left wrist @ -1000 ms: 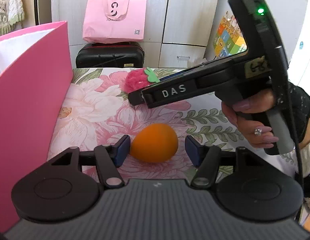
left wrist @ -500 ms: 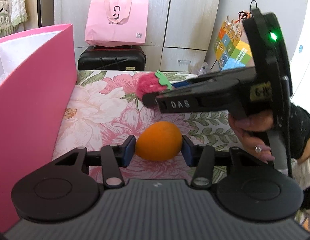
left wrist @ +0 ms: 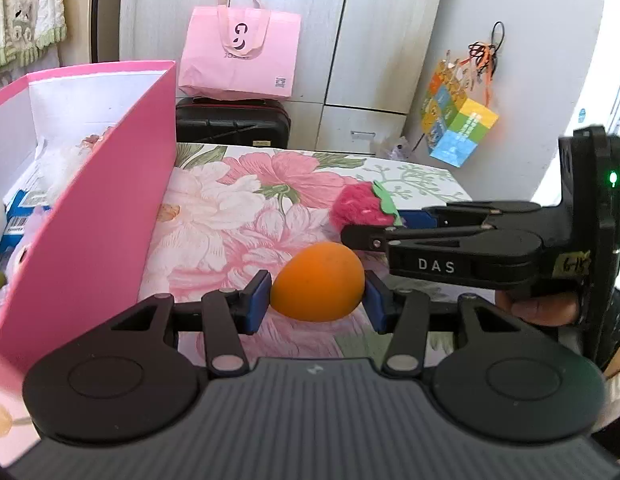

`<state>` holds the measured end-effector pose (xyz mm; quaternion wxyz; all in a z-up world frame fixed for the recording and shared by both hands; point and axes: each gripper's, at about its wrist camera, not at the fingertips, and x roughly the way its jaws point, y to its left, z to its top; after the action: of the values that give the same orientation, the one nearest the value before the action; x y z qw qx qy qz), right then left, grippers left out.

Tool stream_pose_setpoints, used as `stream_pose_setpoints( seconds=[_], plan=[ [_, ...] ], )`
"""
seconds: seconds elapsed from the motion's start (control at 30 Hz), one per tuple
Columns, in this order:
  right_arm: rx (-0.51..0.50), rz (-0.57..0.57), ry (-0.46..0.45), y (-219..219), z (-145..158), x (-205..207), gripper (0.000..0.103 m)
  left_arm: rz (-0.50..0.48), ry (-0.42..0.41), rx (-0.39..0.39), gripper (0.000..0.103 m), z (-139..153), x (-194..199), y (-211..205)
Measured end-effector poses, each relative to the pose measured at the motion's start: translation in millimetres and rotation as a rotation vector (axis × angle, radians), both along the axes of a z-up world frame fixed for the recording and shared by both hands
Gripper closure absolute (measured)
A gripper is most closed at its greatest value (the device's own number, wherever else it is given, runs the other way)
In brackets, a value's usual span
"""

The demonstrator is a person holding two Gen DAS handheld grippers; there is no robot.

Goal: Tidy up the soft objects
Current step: 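Carry the orange sponge with the left gripper while the right carries the strawberry plush to the shoebox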

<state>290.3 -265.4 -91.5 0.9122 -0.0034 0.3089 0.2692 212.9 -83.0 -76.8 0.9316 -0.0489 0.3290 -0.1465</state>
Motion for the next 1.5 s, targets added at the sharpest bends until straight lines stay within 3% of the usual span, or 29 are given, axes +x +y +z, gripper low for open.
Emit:
stream_pose_setpoints(
  seconds=[0.3, 0.9, 1.3, 1.5],
  plan=[
    [0.024, -0.11, 0.018, -7, 2, -42, 0.059, -0.026, 0.011, -0.024, 0.055, 12, -34, 13],
    [-0.053, -0.206, -0.025, 16, 12, -151, 0.059, -0.028, 0.114, -0.08, 0.055, 23, -73, 70],
    [-0.006, 0.017, -0.051, 58, 77, -201, 0.059, -0.141, 0.17, -0.078, 0.055, 53, -99, 125],
    [0.045, 0.144, -0.042, 84, 104, -192, 0.059, -0.107, 0.079, -0.052, 0.055, 85, -109, 148]
  ],
)
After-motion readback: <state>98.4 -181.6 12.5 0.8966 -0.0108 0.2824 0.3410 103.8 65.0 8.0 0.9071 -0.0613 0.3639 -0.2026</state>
